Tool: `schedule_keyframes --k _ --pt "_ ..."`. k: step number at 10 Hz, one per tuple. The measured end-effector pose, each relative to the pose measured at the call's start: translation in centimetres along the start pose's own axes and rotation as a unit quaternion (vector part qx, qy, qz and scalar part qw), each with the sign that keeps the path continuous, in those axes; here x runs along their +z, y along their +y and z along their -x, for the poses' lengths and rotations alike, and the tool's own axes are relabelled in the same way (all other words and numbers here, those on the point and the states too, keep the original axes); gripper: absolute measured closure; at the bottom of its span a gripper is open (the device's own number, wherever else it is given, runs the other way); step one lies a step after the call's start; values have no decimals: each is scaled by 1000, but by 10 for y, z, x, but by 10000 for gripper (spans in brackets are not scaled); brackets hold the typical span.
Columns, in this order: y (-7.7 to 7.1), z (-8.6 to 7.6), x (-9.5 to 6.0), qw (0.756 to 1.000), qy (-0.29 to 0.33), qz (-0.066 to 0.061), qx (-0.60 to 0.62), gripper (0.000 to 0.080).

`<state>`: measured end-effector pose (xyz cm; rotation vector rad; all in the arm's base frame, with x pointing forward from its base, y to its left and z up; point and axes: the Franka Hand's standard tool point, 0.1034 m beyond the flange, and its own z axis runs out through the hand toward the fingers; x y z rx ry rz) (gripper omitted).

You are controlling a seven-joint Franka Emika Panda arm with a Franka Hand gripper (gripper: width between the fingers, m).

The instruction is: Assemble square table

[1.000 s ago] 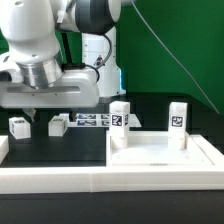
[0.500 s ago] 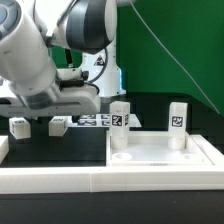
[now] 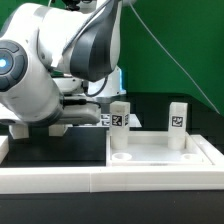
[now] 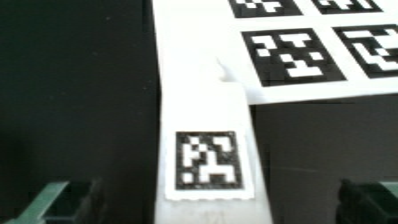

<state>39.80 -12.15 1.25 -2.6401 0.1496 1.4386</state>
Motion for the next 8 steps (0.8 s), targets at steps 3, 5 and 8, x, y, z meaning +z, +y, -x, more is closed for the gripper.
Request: schedule_keyframes --k 3,5,8 --pt "1 0 1 1000 -4 15 -4 150" --pt "0 -1 -3 1000 -1 16 -4 179" --pt "-3 -2 -5 1000 2 18 -7 360"
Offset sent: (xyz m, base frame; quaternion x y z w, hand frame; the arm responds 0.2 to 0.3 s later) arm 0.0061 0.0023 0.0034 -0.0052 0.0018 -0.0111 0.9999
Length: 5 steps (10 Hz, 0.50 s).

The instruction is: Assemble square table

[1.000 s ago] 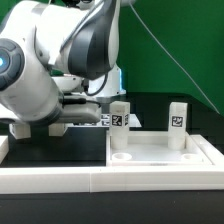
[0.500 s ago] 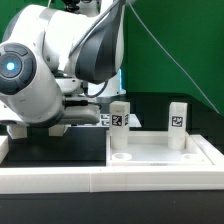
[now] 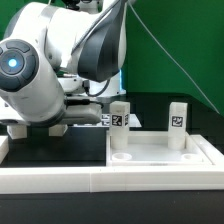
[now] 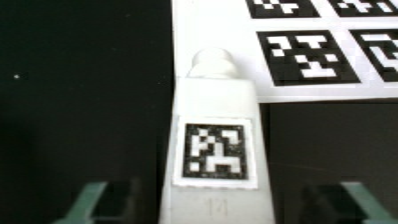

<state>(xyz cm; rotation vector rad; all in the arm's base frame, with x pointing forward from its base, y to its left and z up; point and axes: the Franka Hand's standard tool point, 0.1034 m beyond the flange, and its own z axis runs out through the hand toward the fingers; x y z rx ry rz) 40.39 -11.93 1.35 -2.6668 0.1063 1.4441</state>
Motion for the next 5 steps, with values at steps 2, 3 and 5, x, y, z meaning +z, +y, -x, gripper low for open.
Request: schedule_keyframes --k 2,3,5 --pt "0 0 0 1000 0 0 0 511" --pt "0 0 0 1000 0 0 0 511" --pt "0 0 0 1000 0 0 0 511"
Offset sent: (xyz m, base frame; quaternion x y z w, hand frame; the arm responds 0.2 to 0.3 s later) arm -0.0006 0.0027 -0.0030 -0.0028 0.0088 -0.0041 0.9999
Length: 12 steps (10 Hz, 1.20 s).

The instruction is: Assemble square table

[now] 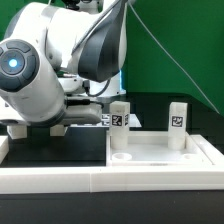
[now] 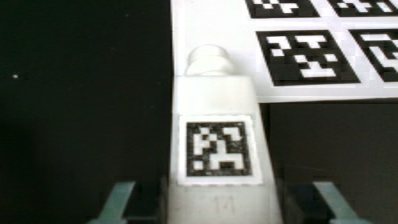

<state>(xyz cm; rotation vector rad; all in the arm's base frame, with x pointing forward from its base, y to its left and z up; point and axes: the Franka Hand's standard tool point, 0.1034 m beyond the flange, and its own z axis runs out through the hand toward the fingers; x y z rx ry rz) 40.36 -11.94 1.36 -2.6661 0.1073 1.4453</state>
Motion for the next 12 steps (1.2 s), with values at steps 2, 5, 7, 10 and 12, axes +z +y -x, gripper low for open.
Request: schedule_keyframes --k 2,5,7,10,12 --pt "0 0 -1 1000 1 0 0 511" --pt "-7 13 -29 1000 -6 -7 -3 509" --pt "-7 23 -52 1000 -4 -14 -3 509" --pt "-7 28 -70 1000 -3 -16 -3 509" --pt "-5 24 -74 1000 11 -13 -4 509"
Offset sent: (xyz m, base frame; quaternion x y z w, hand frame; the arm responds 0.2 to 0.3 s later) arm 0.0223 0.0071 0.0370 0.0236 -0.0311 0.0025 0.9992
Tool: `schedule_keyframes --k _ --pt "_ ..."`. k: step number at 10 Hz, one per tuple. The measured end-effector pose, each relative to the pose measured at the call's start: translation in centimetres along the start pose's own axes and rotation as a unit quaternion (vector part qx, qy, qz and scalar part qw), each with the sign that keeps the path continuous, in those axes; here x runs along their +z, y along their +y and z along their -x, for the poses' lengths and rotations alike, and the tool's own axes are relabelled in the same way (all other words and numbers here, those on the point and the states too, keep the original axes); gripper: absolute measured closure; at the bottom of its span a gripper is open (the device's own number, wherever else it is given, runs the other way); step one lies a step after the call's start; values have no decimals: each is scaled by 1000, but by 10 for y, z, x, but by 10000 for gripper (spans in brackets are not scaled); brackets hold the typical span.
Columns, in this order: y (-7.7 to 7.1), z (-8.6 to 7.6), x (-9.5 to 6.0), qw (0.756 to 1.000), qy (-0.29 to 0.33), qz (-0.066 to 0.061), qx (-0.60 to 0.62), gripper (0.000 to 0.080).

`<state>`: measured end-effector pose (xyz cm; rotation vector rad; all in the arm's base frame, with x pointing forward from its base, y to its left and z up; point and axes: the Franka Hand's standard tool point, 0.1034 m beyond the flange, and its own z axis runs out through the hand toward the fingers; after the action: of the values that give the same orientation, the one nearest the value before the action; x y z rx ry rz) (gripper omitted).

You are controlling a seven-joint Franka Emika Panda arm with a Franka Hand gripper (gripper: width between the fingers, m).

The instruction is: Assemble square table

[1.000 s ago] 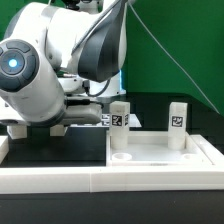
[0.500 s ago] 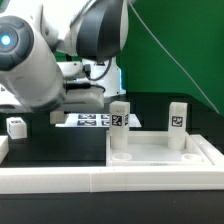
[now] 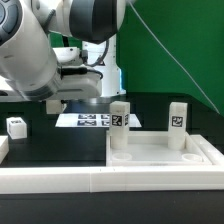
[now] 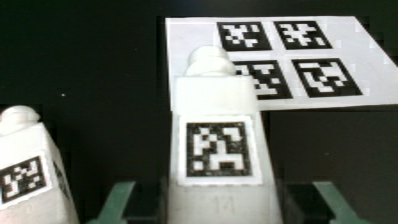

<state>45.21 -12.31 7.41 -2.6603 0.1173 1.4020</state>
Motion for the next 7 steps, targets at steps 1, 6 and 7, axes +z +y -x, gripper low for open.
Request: schedule_keyframes --k 1,6,7 --pt "-2 4 -2 1000 -8 -3 6 509" --pt "-14 -8 -58 994 111 12 0 509" --pt "-14 -6 -59 991 132 12 0 509"
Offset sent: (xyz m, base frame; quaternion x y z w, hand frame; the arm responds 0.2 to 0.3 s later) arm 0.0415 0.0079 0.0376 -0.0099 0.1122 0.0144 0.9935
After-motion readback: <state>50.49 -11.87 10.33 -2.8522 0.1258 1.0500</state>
